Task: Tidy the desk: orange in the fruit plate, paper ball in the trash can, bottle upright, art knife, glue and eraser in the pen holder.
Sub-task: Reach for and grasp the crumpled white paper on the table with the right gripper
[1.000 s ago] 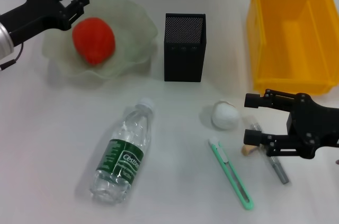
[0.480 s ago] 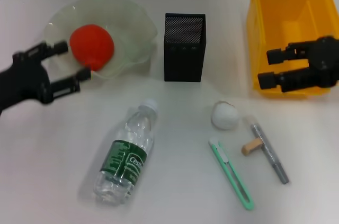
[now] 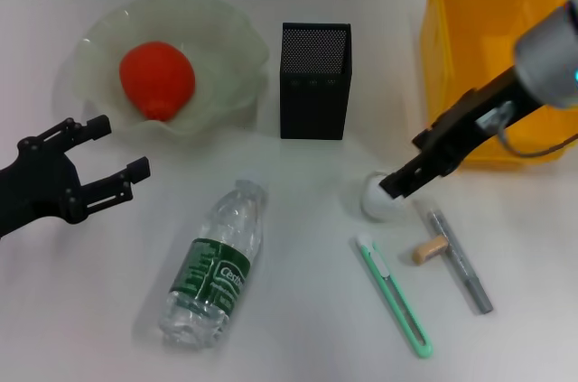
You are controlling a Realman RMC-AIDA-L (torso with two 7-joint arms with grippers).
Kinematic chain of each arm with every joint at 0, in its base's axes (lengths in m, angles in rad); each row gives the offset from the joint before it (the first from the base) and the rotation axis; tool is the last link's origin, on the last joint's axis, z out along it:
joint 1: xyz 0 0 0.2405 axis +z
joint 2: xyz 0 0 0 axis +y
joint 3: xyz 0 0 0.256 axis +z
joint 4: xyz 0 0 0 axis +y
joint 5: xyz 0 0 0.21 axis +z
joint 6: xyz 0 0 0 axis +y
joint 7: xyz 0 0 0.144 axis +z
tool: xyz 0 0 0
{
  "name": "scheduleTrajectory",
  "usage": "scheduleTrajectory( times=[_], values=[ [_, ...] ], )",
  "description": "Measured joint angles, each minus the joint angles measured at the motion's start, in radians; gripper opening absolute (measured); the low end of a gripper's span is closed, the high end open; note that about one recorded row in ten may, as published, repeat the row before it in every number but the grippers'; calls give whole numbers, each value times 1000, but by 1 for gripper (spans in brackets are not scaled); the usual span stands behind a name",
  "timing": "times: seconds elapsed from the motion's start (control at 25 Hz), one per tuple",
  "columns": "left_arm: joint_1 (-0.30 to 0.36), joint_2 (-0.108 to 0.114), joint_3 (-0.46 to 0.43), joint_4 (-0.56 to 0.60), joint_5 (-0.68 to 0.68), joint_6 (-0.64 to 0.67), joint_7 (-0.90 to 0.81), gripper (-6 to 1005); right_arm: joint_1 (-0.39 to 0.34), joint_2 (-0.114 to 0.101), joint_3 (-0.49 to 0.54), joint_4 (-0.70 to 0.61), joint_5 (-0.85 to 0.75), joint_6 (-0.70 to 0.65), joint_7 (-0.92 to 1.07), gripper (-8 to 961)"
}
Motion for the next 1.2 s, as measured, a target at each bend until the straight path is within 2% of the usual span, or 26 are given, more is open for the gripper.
scheduleTrajectory(
  times=[0.16,0.52,0.68,0.8,1.2],
  values=[
    [0,0,2,-2,2,0,0,840,18,0,-54,55,-21,56,18,825],
    [1,1,12,-13,5,1,2,839,96,3,-162,276,-44,214,44,825],
    [4,4,48,-13,6,16,2,839,100,3,-169,296,-55,233,46,825],
    [10,10,112,-11,8,67,19,839,102,3,-170,310,-56,241,48,825],
    [7,12,124,-13,8,77,21,839,138,5,-181,412,-56,288,43,820]
  ],
)
